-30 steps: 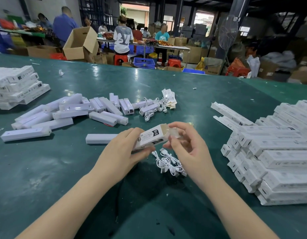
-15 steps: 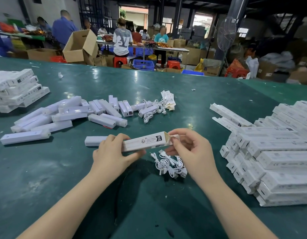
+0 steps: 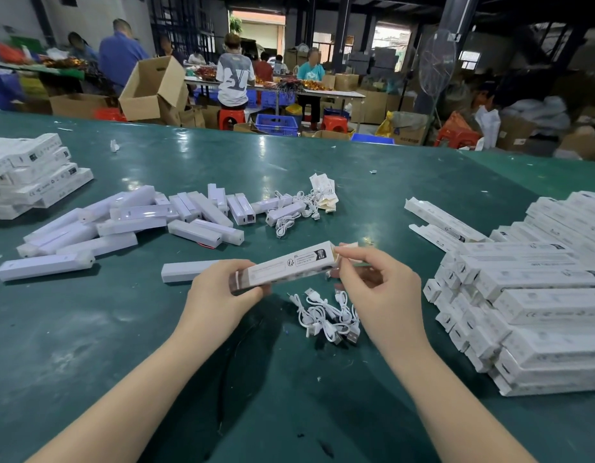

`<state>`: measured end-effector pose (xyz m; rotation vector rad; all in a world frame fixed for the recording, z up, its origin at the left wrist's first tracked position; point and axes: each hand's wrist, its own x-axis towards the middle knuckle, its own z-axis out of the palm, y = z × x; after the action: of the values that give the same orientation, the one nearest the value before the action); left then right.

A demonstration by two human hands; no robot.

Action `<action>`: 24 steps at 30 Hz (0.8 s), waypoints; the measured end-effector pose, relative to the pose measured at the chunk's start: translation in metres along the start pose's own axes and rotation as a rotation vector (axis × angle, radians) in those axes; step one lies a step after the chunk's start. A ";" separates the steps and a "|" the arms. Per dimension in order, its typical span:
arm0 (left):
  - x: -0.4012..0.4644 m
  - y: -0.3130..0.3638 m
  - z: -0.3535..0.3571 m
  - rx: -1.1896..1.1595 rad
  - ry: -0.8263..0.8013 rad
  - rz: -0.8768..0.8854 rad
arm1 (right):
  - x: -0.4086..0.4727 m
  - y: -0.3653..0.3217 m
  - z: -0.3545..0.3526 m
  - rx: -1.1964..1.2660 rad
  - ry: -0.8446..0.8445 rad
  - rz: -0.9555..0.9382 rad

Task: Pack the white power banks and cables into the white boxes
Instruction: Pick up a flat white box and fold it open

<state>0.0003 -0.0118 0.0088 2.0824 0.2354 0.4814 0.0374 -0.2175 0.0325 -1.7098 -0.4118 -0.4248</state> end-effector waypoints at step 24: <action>-0.001 0.002 -0.002 0.136 0.071 0.117 | 0.000 0.002 0.000 0.005 -0.040 -0.063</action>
<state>-0.0013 -0.0119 0.0111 2.2228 0.1927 0.6263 0.0383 -0.2177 0.0310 -1.7056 -0.4966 -0.4357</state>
